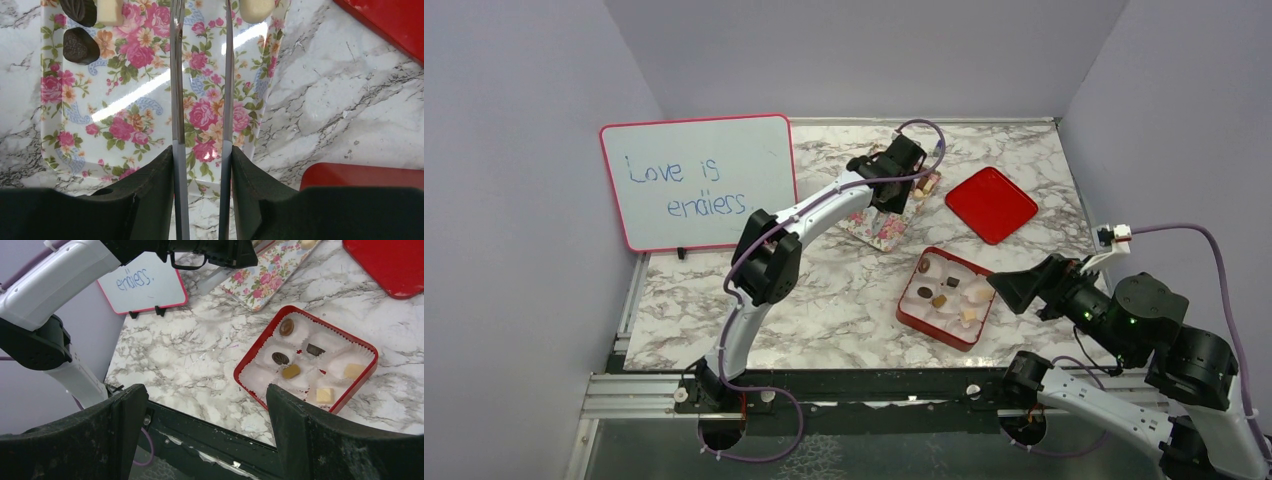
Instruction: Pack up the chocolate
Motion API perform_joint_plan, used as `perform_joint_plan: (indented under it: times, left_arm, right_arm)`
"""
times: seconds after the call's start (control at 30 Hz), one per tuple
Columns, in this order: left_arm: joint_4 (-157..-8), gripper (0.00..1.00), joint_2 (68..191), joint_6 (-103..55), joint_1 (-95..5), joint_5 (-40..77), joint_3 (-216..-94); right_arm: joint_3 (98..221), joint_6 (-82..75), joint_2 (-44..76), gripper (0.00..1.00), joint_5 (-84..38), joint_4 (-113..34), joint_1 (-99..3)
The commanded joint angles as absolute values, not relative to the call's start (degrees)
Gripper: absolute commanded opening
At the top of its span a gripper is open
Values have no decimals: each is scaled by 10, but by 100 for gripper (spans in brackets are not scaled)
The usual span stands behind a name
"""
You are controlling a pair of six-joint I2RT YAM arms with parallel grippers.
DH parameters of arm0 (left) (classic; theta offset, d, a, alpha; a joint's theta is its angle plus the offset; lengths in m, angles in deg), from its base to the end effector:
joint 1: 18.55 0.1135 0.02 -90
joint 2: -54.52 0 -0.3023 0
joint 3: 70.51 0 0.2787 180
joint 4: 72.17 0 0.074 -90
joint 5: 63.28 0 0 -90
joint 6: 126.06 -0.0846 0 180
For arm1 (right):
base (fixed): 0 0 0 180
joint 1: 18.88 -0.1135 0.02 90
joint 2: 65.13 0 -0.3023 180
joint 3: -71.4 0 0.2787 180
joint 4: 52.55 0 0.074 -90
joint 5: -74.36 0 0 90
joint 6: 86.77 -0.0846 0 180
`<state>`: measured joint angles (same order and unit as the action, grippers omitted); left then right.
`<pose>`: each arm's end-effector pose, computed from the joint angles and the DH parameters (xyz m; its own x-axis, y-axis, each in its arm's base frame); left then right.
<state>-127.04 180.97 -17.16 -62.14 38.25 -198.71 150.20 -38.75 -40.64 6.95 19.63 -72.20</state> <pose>0.4262 -0.3824 0.2397 -0.7388 0.2651 -0.6196 0.3693 0.9283 -0.0431 0.0573 0.0225 0.4185 -0.4855 0.3821 -0.7864 -0.2655 0.7926 0.5490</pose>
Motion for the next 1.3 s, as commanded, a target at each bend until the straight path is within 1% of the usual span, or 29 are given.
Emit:
perform_joint_plan:
  times: [0.0,0.47,0.77,1.27]
  left_arm:
    - [-1238,43,1830,-192,-617,357,-2010]
    - [-1213,44,1850,-197,-612,313,-2003]
    - [-1208,43,1830,-184,-606,287,-1962]
    - [-1206,42,1799,-185,-590,334,-1937]
  right_arm:
    - [1506,-387,-398,94,68,194,-727]
    - [1489,-387,-383,94,72,184,-726]
    - [1481,-391,-391,94,79,185,-726]
    - [1478,-393,-396,94,75,183,-727]
